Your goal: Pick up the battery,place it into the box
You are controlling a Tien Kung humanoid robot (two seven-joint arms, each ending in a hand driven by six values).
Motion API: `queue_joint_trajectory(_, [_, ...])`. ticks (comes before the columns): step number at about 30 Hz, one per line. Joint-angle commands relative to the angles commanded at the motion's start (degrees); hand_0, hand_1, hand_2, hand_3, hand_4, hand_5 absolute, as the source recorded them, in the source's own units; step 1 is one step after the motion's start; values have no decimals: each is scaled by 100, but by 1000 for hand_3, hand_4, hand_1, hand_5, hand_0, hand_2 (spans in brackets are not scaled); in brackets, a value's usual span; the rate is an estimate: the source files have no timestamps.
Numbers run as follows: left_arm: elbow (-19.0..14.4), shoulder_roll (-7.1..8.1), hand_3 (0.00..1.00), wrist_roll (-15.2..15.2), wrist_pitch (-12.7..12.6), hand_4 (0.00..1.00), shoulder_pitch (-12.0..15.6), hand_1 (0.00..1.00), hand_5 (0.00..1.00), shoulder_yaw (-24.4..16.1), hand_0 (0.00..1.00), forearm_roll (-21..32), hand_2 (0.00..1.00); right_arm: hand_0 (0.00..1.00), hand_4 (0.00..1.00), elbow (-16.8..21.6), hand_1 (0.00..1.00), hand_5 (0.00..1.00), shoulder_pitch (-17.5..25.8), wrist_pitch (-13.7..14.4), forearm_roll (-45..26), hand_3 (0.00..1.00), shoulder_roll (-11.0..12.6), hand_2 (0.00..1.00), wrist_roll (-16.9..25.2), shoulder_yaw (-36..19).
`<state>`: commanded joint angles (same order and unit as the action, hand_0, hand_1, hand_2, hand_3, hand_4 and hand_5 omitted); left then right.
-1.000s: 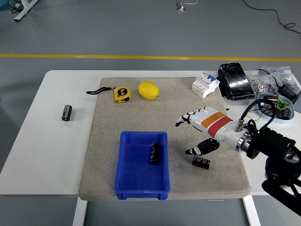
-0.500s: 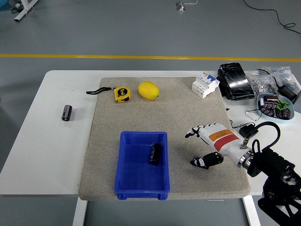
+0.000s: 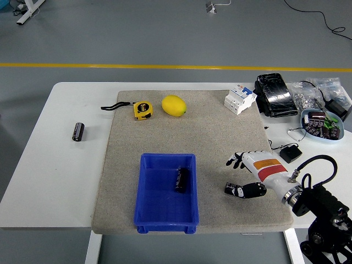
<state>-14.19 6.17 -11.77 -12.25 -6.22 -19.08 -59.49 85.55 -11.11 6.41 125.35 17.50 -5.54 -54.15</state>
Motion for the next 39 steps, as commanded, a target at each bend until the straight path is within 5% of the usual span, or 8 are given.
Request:
queue_joint_trajectory(22, [-5,-12,623,-49,20,642,16,668,652,-55,693,-124,709,385,984,-542,455,263,323,619,188,523,-353,487,-128,10])
queue_joint_trajectory(39, [-12,-18,624,-61,58,641,36,668,653,-87,695,-184,708,356,892,-784,403,226,258,649,-22,474,-428,454,-122,52])
